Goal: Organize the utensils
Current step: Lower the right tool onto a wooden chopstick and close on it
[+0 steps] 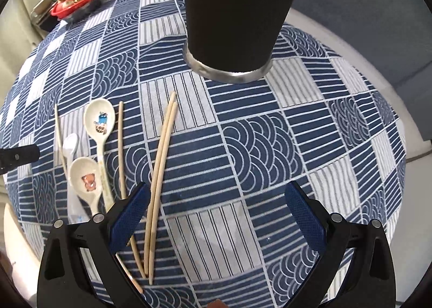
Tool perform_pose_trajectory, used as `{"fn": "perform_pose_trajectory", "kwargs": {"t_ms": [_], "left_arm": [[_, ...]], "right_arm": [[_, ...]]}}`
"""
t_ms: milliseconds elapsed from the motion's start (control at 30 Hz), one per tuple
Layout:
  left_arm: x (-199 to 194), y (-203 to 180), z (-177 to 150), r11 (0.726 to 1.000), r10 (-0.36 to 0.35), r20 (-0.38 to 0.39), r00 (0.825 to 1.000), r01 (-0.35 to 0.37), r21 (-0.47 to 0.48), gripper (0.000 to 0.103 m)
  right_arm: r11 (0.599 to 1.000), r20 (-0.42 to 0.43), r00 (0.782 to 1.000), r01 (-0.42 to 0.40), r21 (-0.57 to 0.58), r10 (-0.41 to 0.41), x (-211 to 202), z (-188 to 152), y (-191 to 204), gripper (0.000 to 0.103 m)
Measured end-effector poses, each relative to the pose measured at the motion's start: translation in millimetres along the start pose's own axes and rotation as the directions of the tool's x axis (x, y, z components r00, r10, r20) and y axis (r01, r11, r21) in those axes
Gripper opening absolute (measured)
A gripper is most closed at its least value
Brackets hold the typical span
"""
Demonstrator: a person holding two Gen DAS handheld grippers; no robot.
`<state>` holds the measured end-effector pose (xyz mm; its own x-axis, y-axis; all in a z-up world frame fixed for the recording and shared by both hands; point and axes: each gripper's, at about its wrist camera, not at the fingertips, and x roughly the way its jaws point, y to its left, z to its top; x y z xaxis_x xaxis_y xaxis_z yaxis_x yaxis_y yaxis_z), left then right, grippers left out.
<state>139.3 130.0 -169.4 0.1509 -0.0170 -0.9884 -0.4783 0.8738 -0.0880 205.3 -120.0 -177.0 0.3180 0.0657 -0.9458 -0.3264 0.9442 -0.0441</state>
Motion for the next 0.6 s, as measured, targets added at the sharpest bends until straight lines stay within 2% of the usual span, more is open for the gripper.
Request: {"fn": "perform_pose_trajectory", "kwargs": {"t_ms": [200,333,467,600], "left_arm": [[17.9,-2.5,13.8,1.0,0.029,-0.041,0.999,-0.029,-0.008,0.097],[24.2,-4.9,24.2,1.0,0.013,-0.051,0.999,-0.014,-0.017,0.097],[35.4,-11.8,35.8,0.999,0.037,-0.057,0.998,-0.038,-0.01,0.097],[44.3,-18.1,43.4,0.996,0.093,-0.049,0.994,-0.093,0.0,0.099]], "right_arm": [[0.999,-0.034,0.999,-0.021,0.039,0.023,15.2,1.8,-2.5,0.095],[0.999,-0.049,0.998,-0.024,0.046,0.026,23.1,0.7,-3.0,0.095],[0.997,-0.068,0.996,-0.05,0.066,0.054,29.0,2.0,-5.0,0.095],[0.999,-0.054,0.998,-0.027,0.018,0.028,30.3,5.8,-0.5,0.095]]}}
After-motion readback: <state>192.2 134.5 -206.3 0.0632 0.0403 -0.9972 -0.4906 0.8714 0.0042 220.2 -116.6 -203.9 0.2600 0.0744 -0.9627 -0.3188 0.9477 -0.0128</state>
